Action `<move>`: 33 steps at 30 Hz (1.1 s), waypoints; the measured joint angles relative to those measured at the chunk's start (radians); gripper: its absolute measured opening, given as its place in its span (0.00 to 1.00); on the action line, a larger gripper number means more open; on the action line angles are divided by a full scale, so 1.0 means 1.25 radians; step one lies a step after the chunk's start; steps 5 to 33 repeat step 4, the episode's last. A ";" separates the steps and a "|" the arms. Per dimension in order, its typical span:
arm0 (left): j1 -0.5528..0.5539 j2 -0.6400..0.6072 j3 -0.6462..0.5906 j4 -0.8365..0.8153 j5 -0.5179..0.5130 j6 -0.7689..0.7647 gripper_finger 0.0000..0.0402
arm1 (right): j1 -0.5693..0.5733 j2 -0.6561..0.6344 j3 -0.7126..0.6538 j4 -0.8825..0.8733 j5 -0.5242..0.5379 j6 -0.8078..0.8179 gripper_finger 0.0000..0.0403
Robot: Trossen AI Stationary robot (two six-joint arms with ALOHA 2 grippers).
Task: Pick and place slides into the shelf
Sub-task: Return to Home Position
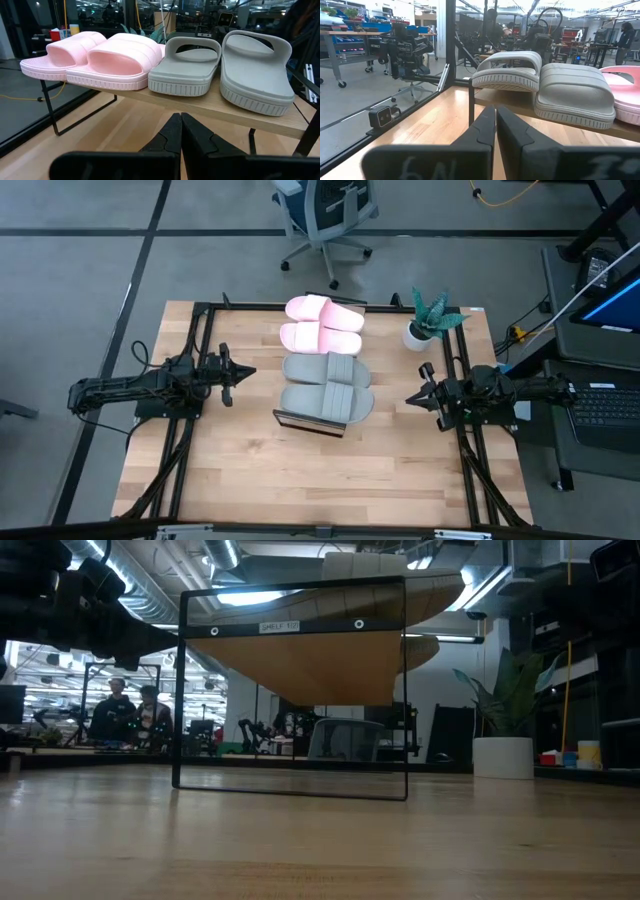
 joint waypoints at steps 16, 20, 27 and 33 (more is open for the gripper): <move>0.000 0.000 0.000 0.000 0.000 0.000 0.00 | 0.000 0.000 0.000 0.000 0.000 0.000 0.05; 0.000 0.000 0.000 0.000 0.000 0.000 0.00 | 0.000 0.000 0.000 0.000 0.000 0.000 0.05; 0.000 0.000 0.000 0.000 0.000 0.000 0.00 | 0.000 0.000 0.000 0.000 0.000 0.000 0.05; 0.000 0.000 0.000 0.000 0.000 0.000 0.00 | 0.000 0.000 0.000 0.000 0.000 0.000 0.05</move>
